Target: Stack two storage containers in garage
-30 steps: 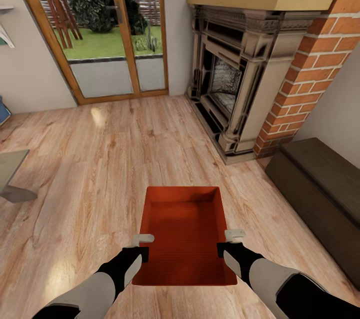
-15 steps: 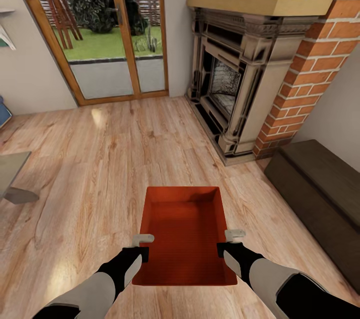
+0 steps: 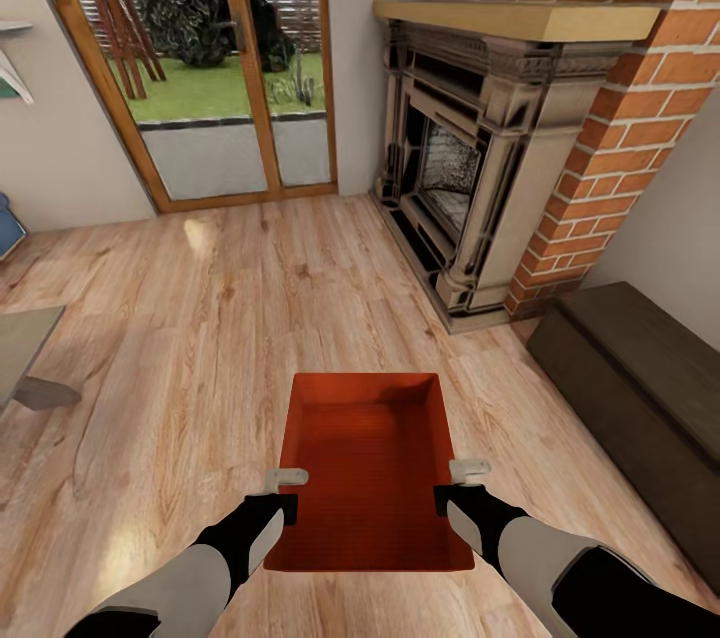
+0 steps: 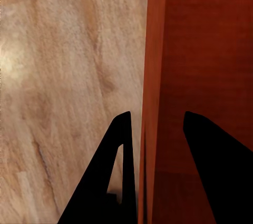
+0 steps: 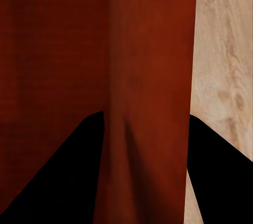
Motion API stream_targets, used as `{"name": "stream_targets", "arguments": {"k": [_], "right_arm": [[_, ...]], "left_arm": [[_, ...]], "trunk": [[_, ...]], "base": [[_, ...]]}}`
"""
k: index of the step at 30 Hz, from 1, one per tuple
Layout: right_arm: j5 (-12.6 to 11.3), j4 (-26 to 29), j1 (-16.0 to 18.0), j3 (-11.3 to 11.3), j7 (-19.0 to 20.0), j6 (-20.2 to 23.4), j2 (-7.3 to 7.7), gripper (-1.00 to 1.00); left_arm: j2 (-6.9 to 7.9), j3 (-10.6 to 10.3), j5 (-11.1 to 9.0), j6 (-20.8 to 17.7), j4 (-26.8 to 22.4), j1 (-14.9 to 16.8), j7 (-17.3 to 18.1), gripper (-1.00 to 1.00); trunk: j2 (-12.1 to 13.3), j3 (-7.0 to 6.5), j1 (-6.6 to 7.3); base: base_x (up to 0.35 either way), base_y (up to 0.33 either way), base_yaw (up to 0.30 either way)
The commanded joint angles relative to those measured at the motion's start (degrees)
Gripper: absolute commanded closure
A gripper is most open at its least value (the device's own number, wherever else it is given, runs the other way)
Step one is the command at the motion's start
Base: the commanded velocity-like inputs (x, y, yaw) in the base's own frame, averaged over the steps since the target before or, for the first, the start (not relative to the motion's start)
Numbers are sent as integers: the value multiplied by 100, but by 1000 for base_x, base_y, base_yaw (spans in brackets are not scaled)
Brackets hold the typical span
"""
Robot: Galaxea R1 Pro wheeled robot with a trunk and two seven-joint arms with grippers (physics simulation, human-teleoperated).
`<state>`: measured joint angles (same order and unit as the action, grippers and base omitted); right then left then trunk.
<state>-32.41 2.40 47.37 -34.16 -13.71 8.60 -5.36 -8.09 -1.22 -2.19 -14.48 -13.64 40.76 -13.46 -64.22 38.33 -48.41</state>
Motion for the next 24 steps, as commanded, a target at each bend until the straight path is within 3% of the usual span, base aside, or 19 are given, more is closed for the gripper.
{"name": "stream_targets", "arguments": {"k": [1, 24], "right_arm": [[-47, 6, 0, -194, -35, 43, 0, 100], [76, 6, 0, -201, -30, 39, -41, 100]], "left_arm": [[-2, -10, 43, -38, -16, 2, -25, 100], [0, -10, 44, -38, -16, 2, -25, 100]], "trunk": [[39, -14, 23], [961, -427, 528]], "base": [[0, 0, 0], [0, 0, 0]]}}
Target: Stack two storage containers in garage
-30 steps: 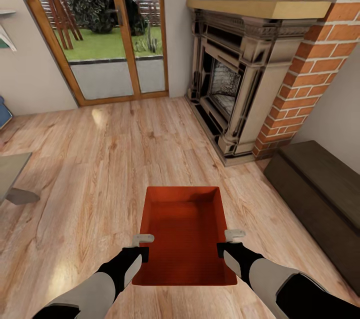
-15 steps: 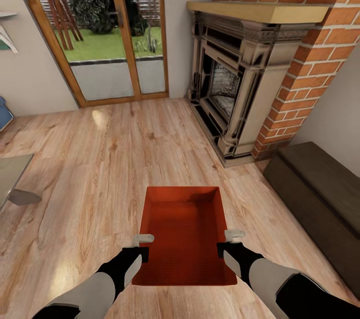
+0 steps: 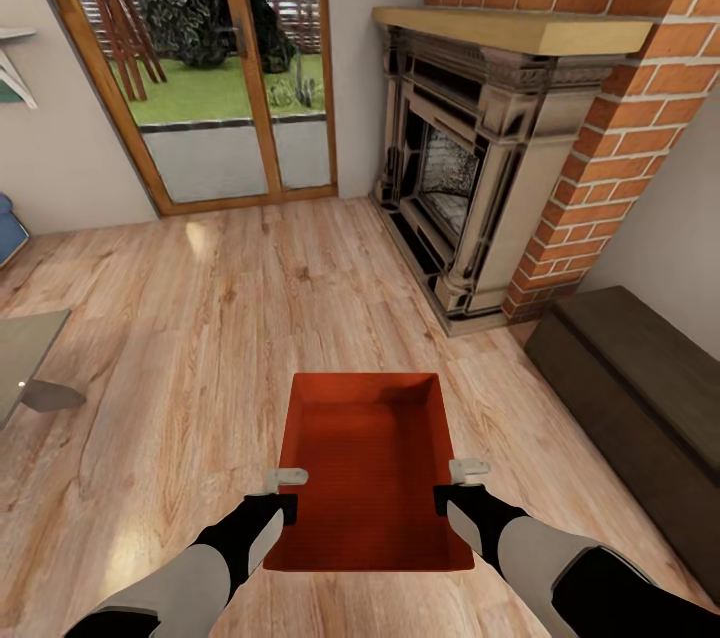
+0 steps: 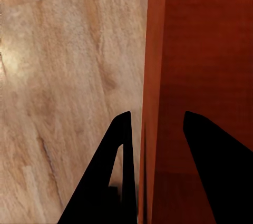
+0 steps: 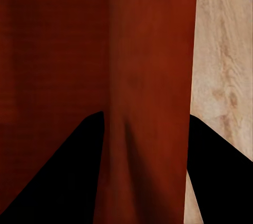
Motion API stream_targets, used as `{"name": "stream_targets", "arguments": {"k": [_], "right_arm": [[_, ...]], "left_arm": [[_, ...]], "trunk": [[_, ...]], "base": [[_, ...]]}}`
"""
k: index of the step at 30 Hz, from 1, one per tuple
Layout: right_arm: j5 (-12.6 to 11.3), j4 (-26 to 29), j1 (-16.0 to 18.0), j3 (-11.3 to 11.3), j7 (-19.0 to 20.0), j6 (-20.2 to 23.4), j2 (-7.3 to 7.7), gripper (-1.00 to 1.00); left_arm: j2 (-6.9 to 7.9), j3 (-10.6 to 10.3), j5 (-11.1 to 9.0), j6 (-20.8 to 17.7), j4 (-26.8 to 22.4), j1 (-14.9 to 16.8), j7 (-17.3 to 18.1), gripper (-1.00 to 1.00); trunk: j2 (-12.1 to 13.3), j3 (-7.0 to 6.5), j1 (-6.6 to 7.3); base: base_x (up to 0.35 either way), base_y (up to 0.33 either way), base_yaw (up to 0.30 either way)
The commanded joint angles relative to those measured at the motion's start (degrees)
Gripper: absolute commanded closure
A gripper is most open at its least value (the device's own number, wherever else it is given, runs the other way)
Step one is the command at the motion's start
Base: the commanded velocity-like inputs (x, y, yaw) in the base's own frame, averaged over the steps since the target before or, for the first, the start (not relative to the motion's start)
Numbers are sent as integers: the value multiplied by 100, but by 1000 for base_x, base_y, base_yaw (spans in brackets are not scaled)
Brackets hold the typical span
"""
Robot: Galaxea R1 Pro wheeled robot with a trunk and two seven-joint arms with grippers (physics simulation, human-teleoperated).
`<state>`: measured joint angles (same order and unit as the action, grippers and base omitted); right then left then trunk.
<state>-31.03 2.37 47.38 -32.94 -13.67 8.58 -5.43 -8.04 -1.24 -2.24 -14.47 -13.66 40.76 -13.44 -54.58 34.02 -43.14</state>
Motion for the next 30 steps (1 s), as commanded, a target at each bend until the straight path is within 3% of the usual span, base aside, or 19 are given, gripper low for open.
{"name": "stream_targets", "arguments": {"k": [1, 30], "right_arm": [[-62, 9, -1, -324, -33, 43, -39, 100], [-44, 9, -1, -331, -30, 4, -41, 100]], "left_arm": [[-5, -8, 48, -39, -14, 3, -27, 100], [-5, -8, 48, -39, -14, 3, -27, 100]], "trunk": [[38, -14, 22], [1201, -535, 659]], "base": [[0, 0, 0], [0, 0, 0]]}}
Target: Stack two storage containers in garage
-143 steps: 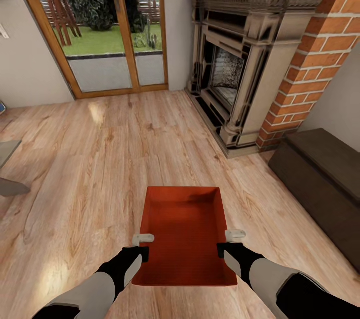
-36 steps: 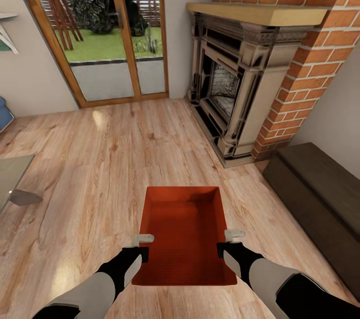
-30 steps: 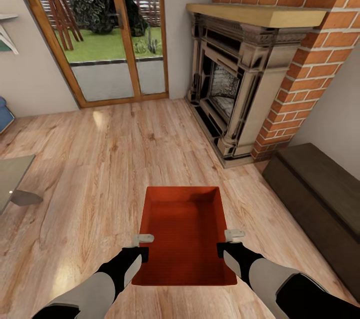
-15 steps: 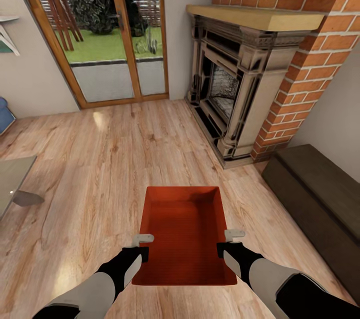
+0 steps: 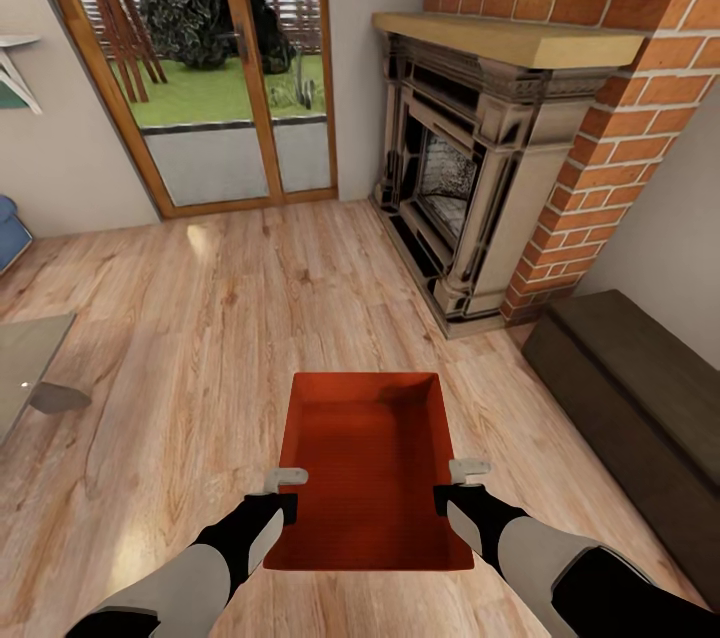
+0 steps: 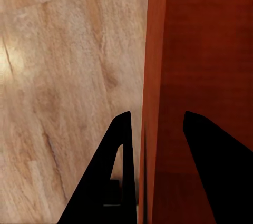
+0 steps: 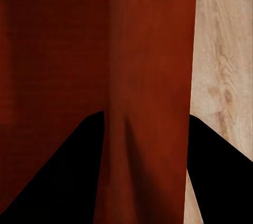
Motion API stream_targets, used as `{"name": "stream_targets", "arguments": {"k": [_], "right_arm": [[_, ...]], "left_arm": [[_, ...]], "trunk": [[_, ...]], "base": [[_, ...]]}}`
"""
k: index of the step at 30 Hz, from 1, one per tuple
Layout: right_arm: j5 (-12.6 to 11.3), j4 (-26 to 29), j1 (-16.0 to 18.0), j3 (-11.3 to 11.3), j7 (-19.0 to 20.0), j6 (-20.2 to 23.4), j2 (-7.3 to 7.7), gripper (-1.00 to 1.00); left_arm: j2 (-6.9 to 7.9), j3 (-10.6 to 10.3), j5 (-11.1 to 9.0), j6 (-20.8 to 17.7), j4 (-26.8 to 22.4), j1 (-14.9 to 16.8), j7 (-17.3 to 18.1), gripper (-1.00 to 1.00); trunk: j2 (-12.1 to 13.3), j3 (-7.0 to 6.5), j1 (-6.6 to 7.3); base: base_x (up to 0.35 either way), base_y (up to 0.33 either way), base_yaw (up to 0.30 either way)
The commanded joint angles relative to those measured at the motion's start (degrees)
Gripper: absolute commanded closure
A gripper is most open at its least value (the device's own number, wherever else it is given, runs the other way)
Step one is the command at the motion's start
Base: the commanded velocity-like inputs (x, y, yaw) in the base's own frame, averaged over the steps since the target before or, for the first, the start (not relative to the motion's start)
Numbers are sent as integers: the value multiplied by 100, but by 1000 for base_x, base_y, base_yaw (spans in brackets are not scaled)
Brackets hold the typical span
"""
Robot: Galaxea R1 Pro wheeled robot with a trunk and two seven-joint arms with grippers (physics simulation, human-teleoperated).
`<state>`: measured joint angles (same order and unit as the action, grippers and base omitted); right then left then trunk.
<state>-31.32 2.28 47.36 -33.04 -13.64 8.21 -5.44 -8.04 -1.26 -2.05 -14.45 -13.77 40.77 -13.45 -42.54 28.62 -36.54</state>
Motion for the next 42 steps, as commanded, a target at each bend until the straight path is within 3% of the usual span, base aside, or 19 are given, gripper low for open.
{"name": "stream_targets", "arguments": {"k": [1, 22, 28, 42], "right_arm": [[-15, 18, 1, -320, -34, 40, -41, 100], [-9, 18, 1, -325, -34, 48, -45, 100], [172, 18, 1, -319, -34, 49, -51, 100], [202, 18, 1, -317, -34, 39, -53, 100]], "left_arm": [[-6, -6, 29, -40, -3, 2, -27, 100], [-7, -6, 29, -40, -3, 2, -27, 100], [-5, -6, 29, -40, -3, 2, -27, 100], [-5, -6, 33, -40, -3, 2, -27, 100]], "trunk": [[37, -13, 22], [879, -390, 483], [1120, -498, 615], [1681, -749, 922]], "base": [[0, 0, 0], [0, 0, 0], [0, 0, 0], [0, 0, 0]]}}
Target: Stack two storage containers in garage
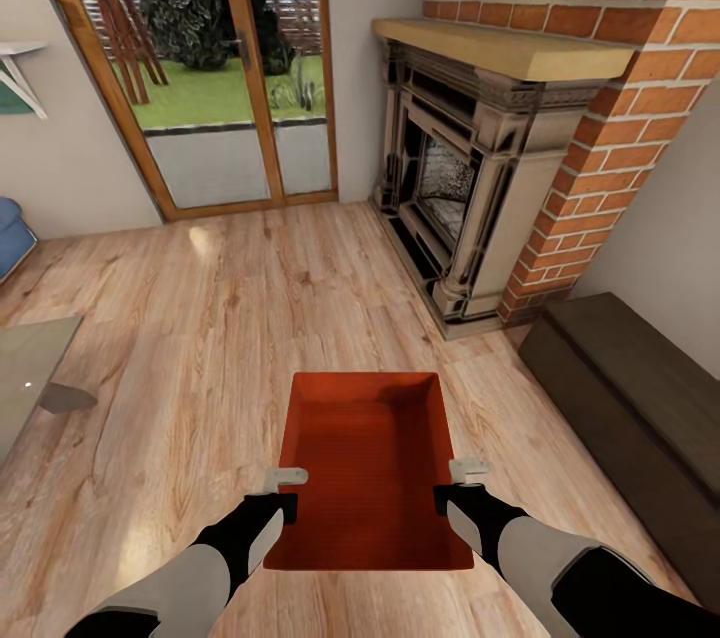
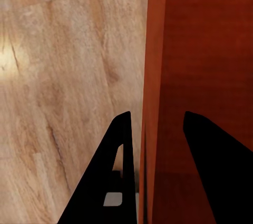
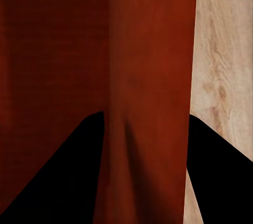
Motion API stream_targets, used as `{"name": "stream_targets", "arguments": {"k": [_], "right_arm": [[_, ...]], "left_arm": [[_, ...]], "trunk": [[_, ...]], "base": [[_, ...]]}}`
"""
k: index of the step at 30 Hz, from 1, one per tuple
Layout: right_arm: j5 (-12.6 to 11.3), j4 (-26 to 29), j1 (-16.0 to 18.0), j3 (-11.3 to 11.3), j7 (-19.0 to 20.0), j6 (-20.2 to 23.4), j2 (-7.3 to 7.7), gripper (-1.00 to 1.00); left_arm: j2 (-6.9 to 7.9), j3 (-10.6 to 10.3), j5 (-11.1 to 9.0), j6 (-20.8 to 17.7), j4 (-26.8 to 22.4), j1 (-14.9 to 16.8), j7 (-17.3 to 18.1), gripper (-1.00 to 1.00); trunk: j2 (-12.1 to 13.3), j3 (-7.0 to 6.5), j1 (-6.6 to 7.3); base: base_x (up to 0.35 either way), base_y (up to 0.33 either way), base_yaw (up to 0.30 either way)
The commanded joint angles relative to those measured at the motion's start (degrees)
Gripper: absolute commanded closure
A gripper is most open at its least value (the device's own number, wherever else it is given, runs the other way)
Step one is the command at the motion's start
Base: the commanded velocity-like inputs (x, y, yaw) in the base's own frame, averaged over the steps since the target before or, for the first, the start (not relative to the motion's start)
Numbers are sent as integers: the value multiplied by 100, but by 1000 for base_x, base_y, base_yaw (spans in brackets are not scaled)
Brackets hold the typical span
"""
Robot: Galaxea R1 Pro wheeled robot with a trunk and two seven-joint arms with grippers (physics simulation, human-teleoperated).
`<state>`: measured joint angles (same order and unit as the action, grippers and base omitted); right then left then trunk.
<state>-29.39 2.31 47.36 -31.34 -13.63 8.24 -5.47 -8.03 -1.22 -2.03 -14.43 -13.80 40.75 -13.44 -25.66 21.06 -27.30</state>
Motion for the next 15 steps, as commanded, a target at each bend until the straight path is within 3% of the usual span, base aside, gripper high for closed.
{"name": "stream_targets", "arguments": {"k": [1, 7, 15], "right_arm": [[10, 15, 1, -487, -35, 33, -50, 100], [6, 15, 1, -487, -35, 27, -50, 100], [4, 15, 1, -487, -19, -49, -45, 100]], "left_arm": [[-6, -10, 34, -42, 0, 3, -27, 100], [-6, -9, 36, -42, 0, 3, -27, 100], [-6, -10, 47, -42, 0, 3, -27, 100]], "trunk": [[33, -11, 20], [274, -118, 152], [274, -118, 152]], "base": [[0, 0, 0], [0, 0, 0], [0, 0, 0]]}}
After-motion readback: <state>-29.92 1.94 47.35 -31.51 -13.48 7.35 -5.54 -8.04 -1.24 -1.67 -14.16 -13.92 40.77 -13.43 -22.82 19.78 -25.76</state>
